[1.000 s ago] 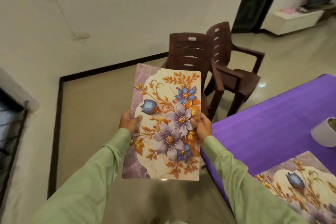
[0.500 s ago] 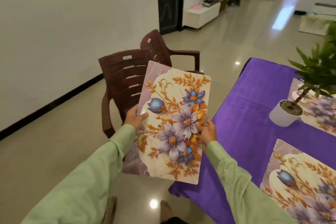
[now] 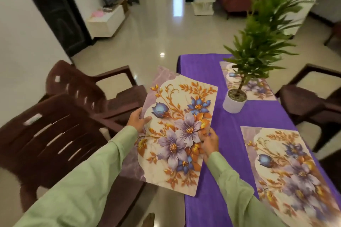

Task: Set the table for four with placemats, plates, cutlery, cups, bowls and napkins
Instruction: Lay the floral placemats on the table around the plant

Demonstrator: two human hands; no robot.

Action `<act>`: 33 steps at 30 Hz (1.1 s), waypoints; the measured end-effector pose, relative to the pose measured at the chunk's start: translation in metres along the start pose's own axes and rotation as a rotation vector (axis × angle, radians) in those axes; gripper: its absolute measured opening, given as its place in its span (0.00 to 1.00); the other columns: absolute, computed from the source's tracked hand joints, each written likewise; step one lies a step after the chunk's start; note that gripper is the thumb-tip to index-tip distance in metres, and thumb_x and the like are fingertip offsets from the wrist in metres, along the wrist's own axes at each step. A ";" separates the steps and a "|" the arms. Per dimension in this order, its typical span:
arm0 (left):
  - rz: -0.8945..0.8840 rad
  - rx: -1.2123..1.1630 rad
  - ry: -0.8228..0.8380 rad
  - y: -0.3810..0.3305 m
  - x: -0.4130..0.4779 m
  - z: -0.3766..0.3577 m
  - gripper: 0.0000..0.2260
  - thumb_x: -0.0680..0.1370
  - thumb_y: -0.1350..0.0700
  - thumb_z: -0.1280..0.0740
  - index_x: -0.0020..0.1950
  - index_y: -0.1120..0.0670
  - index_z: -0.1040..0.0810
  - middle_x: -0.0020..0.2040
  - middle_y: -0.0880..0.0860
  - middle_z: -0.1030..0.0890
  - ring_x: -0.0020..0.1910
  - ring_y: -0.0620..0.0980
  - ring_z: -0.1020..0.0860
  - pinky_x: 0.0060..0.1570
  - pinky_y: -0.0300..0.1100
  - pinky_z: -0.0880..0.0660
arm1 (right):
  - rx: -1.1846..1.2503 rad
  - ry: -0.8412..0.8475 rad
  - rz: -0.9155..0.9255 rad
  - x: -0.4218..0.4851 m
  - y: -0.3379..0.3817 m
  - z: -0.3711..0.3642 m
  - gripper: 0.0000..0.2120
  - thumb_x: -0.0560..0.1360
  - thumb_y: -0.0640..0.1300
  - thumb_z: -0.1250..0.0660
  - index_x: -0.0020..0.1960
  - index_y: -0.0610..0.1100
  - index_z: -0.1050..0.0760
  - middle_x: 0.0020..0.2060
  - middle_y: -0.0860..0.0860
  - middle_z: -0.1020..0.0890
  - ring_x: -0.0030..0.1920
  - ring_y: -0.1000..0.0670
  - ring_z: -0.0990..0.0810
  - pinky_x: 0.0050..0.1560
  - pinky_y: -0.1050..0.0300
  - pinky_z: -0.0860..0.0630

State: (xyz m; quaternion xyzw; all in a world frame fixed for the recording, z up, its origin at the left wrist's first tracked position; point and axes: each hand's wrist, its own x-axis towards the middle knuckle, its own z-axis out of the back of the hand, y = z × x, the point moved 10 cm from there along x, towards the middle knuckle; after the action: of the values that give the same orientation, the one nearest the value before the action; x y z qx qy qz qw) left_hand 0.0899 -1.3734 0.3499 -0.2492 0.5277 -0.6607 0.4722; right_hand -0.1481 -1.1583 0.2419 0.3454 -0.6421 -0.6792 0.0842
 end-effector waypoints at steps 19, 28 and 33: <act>-0.093 0.172 0.709 -0.027 0.099 -0.224 0.12 0.77 0.67 0.33 0.59 0.57 0.24 0.47 0.55 0.19 0.38 0.52 0.24 0.36 0.43 0.26 | 0.161 -0.723 -0.046 -0.043 -0.033 0.118 0.06 0.77 0.39 0.32 0.52 0.48 0.21 0.46 0.46 0.16 0.48 0.43 0.18 0.48 0.46 0.20; -0.108 0.234 0.731 -0.050 0.155 -0.250 0.14 0.77 0.64 0.31 0.62 0.55 0.24 0.53 0.59 0.17 0.47 0.58 0.19 0.50 0.52 0.23 | 0.261 -0.716 -0.040 0.009 -0.021 0.114 0.11 0.76 0.38 0.30 0.55 0.50 0.20 0.47 0.48 0.15 0.50 0.43 0.17 0.52 0.40 0.19; -0.039 0.210 0.665 -0.053 0.202 -0.228 0.12 0.77 0.66 0.32 0.59 0.56 0.24 0.48 0.56 0.18 0.43 0.55 0.21 0.48 0.50 0.25 | 0.342 -0.641 -0.021 0.048 0.004 0.069 0.10 0.76 0.34 0.32 0.53 0.46 0.19 0.45 0.46 0.14 0.47 0.44 0.16 0.45 0.47 0.17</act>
State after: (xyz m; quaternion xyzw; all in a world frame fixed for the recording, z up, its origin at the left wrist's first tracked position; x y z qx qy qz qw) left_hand -0.2050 -1.4478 0.2928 0.0198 0.5768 -0.7654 0.2846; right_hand -0.2254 -1.1300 0.2242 0.1305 -0.7366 -0.6366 -0.1874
